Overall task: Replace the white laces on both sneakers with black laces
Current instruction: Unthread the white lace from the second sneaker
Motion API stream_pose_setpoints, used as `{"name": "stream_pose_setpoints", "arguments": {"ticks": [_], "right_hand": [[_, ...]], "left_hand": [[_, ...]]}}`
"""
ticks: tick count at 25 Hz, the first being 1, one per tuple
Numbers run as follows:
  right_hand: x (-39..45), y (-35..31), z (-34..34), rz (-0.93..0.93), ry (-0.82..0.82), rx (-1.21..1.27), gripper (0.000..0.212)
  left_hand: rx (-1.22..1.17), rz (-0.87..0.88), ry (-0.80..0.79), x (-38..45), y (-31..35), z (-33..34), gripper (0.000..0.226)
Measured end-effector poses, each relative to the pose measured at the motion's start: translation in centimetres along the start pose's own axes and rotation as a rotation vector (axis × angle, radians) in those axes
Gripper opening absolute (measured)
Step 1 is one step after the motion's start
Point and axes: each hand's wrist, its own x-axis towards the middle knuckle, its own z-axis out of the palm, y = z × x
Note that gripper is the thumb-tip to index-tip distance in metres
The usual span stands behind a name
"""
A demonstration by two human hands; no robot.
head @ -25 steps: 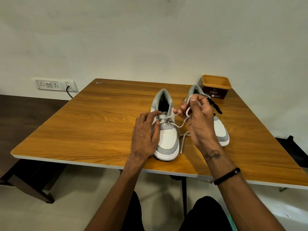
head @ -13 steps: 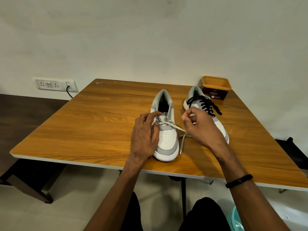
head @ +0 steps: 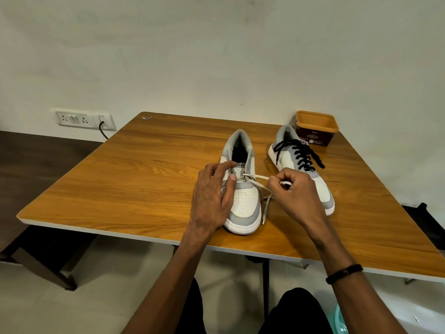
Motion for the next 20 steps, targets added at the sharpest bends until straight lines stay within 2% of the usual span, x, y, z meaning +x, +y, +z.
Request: {"name": "stream_pose_setpoints", "arguments": {"ticks": [2,4,6,9,11,14,17,20], "right_hand": [[0.1,0.5,-0.2,0.054,0.004,-0.002,0.006],[0.3,0.4,-0.4,0.024,-0.039,-0.034,0.042],[0.6,-0.5,-0.2,-0.111,-0.148,-0.071,0.077],[1.3,-2.2,0.7,-0.309,-0.347,-0.247,0.094],[2.2,-2.7,1.2,-0.315,-0.416,-0.325,0.096],[3.3,-2.5,1.5,-0.238,-0.474,-0.340,0.090],[3.0,-1.5,1.9,-0.208,-0.416,-0.300,0.090],[2.4,-1.1,1.9,-0.174,-0.348,-0.239,0.092]], "left_hand": [[-0.005,-0.009,-0.018,-0.1,0.3,0.0,0.037],[0.031,0.007,-0.027,-0.2,0.6,0.0,0.034],[0.096,0.028,-0.033,-0.3,1.0,-0.3,0.032],[0.213,0.075,-0.078,0.0,1.4,-0.8,0.033],[0.228,0.058,-0.126,0.7,1.8,-0.9,0.032],[0.096,-0.091,-0.180,1.8,2.7,-1.1,0.026],[-0.054,-0.260,-0.220,2.0,2.6,-0.8,0.020],[-0.559,-0.515,-0.152,2.1,2.8,-1.6,0.023]]}}
